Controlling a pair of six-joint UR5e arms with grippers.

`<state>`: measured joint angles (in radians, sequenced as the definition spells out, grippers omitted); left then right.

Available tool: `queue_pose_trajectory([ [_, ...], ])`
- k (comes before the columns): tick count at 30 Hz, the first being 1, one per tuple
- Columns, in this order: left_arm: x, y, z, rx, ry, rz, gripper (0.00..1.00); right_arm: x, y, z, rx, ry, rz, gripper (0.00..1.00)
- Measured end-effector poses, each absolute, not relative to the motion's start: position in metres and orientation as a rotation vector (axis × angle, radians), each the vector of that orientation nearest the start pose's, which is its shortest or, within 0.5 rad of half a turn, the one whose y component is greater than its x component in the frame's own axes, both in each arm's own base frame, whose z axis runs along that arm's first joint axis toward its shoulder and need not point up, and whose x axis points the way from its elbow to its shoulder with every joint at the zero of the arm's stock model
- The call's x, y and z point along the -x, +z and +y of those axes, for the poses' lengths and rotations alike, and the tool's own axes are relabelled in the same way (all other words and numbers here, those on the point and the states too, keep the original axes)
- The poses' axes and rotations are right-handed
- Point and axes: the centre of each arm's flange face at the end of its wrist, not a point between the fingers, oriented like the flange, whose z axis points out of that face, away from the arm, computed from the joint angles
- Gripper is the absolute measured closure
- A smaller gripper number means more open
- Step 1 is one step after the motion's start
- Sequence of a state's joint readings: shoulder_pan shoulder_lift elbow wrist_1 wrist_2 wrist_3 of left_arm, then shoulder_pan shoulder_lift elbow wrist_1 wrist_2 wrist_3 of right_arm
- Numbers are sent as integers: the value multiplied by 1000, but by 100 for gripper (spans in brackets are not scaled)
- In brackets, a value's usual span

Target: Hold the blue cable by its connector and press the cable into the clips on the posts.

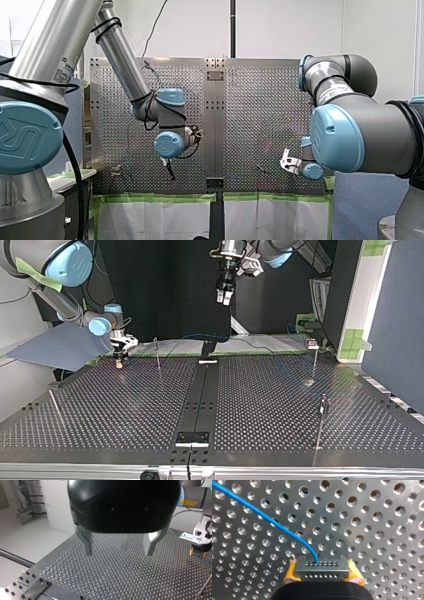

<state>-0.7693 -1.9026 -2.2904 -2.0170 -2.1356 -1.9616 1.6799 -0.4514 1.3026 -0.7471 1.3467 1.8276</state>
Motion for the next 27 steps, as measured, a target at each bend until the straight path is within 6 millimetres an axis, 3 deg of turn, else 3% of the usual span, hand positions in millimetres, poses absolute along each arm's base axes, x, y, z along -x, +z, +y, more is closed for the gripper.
queue_pose_trajectory([
  [8,-232,118,-335,209,-531,1518,0,-232,-45,-701,-1438,1566,-1323,100],
  [17,-209,101,-314,170,-526,1568,0,-228,-14,-693,-1396,1597,-1276,100],
  [27,-175,78,-288,69,-491,1705,0,-235,15,-671,-1428,1593,-1239,100],
])
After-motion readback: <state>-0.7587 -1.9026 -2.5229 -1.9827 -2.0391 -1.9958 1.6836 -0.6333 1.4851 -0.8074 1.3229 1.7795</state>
